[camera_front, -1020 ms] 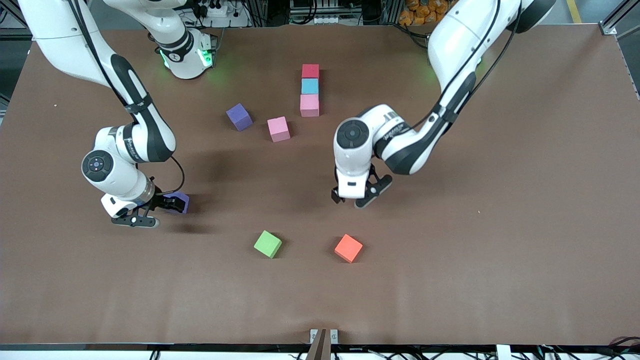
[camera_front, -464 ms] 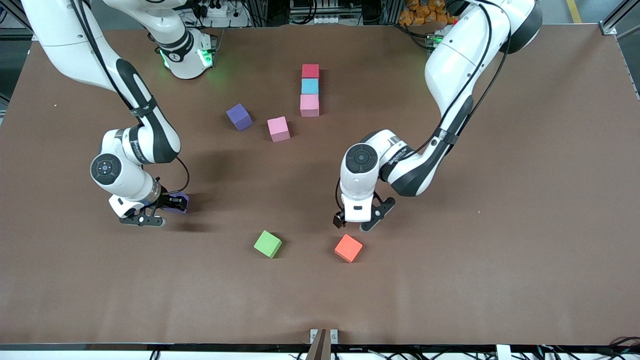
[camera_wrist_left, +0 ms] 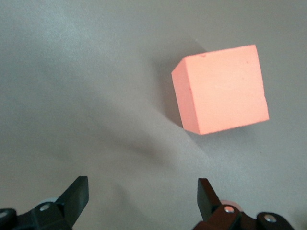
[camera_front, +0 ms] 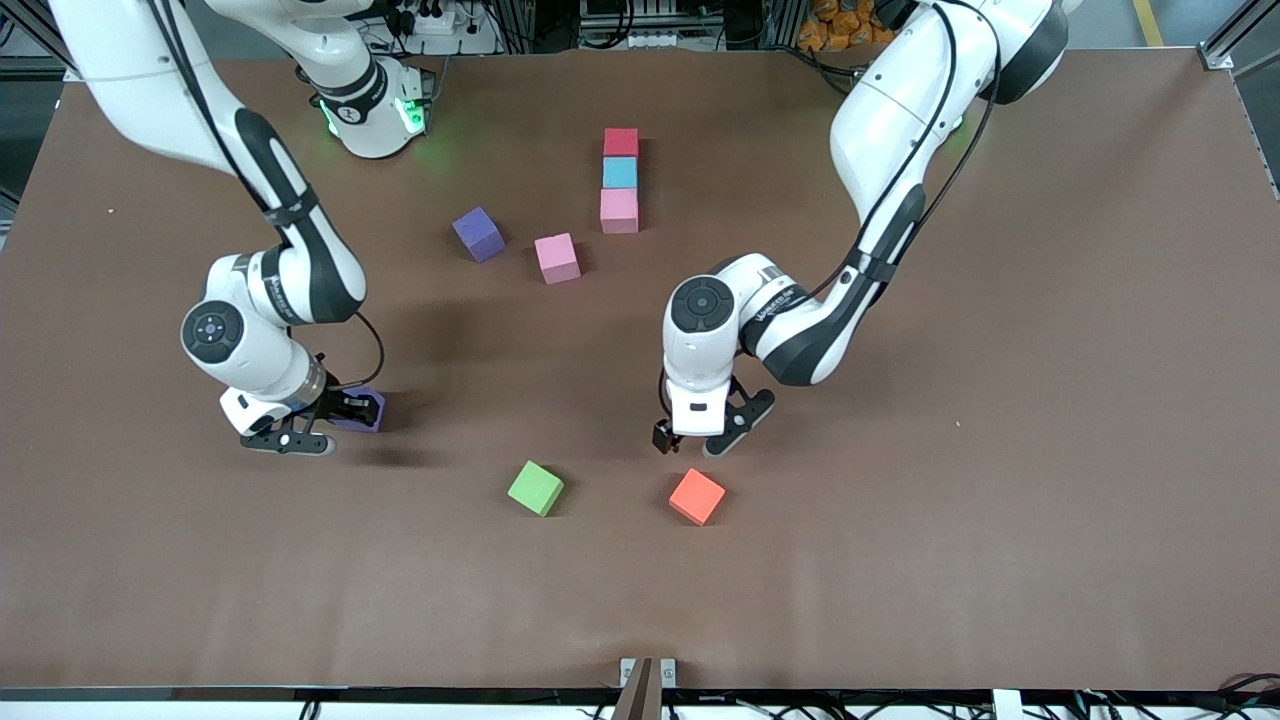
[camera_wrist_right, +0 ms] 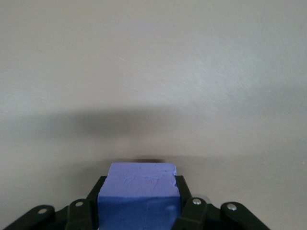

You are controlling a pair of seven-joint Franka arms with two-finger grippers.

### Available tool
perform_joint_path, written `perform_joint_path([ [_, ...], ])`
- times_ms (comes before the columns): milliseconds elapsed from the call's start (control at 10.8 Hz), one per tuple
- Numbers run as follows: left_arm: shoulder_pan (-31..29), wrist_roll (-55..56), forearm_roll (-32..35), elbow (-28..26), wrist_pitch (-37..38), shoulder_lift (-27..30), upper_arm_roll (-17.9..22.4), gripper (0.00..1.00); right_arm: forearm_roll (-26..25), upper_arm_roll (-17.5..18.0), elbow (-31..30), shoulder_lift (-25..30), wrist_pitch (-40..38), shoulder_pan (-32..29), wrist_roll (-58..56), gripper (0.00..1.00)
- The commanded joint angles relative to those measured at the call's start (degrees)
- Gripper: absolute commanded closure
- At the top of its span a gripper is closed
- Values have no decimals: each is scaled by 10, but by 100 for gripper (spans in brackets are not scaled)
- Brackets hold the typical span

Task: Arrange blocks into number 1
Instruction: 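Carry the blue cube to the column and place it with the right gripper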

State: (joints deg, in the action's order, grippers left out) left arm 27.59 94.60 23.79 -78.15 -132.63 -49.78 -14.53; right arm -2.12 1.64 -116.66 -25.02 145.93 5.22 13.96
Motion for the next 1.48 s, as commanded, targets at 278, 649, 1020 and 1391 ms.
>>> perform_joint_path([
  [278, 5, 14, 6, 12, -1, -6, 8, 0, 10, -7, -2, 60, -2, 186, 231, 39],
  [649, 5, 13, 6, 11, -1, -6, 8, 0, 4, -8, 38, 42, -6, 292, 307, 38],
  [1020, 6, 13, 6, 10, -1, -6, 8, 0, 0, -28, 44, 2, 1, 405, 349, 38],
  [1391, 6, 13, 6, 9, 0, -4, 8, 0, 10, -3, -14, 14, 0, 443, 355, 37],
])
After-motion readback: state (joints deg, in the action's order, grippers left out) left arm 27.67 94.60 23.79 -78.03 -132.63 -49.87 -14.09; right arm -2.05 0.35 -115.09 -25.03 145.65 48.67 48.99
